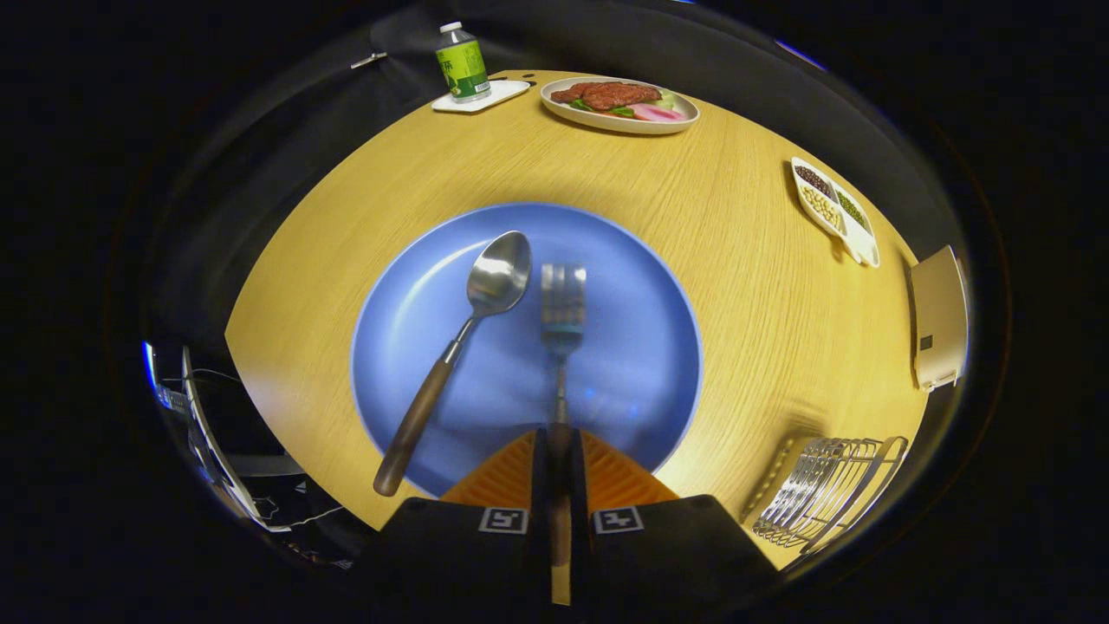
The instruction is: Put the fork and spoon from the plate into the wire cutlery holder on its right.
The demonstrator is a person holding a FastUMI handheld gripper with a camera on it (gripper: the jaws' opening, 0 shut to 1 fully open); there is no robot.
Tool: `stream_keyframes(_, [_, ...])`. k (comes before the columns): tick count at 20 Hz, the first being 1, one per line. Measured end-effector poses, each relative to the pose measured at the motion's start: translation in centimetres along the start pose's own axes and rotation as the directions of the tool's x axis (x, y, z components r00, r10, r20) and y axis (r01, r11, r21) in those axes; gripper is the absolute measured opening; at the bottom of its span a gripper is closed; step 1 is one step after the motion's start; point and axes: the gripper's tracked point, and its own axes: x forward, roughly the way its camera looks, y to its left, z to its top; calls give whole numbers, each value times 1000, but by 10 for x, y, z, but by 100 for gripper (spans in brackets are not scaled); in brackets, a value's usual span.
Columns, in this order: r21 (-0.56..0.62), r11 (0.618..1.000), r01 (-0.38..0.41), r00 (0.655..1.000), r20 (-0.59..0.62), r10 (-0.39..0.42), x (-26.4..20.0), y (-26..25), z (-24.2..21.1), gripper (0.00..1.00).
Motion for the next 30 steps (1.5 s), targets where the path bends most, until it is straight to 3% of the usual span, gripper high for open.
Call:
stream_keyframes(6, [69, 993, -96, 995, -33, 99, -7, 6, -1, 7])
stream_keyframes(14, [83, 986, -142, 989, 42, 139, -70, -26, 2, 7])
stream_keyframes(21, [39, 995, -96, 995, 1, 96, -144, -101, -36, 7])
stream_keyframes(30, [-14, 999, -28, 969, -247, 24, -181, -186, -94, 7])
